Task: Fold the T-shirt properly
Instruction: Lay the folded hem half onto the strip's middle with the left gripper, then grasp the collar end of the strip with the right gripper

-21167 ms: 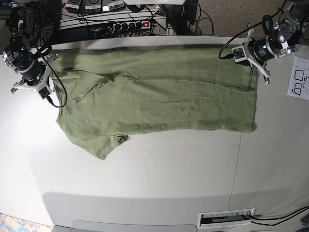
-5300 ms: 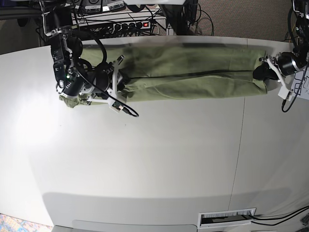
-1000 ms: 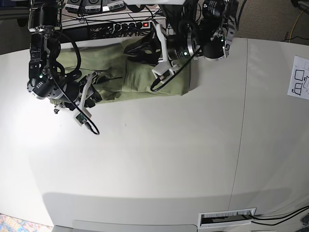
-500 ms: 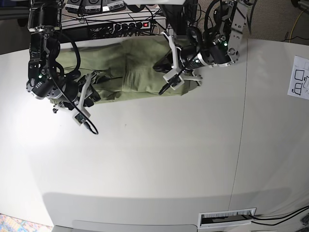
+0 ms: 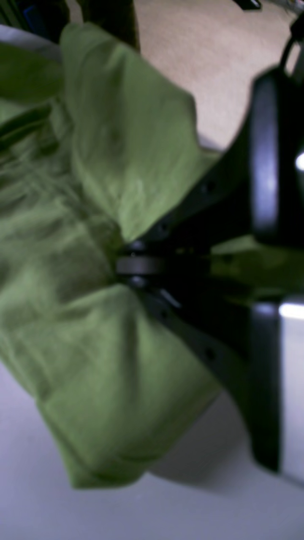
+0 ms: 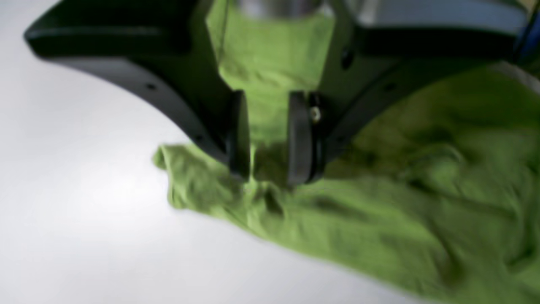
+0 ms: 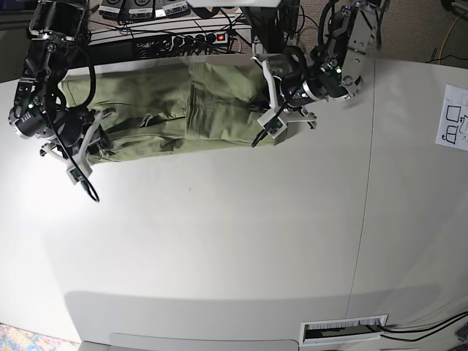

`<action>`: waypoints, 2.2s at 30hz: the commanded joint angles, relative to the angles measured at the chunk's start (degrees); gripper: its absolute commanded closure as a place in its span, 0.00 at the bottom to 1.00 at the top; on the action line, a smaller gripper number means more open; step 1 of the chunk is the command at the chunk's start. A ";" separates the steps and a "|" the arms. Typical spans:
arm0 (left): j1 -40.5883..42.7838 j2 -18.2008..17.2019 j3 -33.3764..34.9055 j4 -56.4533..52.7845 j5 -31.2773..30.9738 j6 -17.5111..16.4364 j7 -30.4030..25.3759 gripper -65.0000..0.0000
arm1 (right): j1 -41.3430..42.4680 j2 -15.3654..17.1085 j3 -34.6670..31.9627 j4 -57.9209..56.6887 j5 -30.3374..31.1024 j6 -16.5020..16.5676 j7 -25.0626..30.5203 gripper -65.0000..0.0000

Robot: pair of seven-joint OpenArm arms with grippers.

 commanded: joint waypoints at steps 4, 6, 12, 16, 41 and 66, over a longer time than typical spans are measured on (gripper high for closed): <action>-0.87 0.00 -0.09 0.33 1.73 0.09 -0.35 1.00 | -1.57 4.07 0.85 1.01 0.50 -0.09 0.44 0.76; -1.03 -0.02 -0.11 0.33 2.08 0.09 -0.35 1.00 | -2.34 5.27 0.85 1.01 0.46 -0.07 0.57 0.76; -0.98 -0.02 -0.11 0.31 5.18 0.09 -0.35 1.00 | -2.47 6.36 0.85 0.96 -3.30 -0.07 0.68 0.62; -0.98 -0.02 -0.11 0.31 7.91 0.09 -0.35 1.00 | -2.47 6.36 0.85 0.90 -6.47 -0.07 0.74 0.60; -0.98 -0.94 -0.09 0.20 8.28 0.09 -0.42 1.00 | -2.62 6.34 0.85 -13.07 -5.92 -0.07 9.73 0.60; -0.98 -0.94 -0.09 0.20 6.38 0.07 -0.85 1.00 | -2.60 6.19 0.85 -22.69 6.36 0.15 8.81 0.60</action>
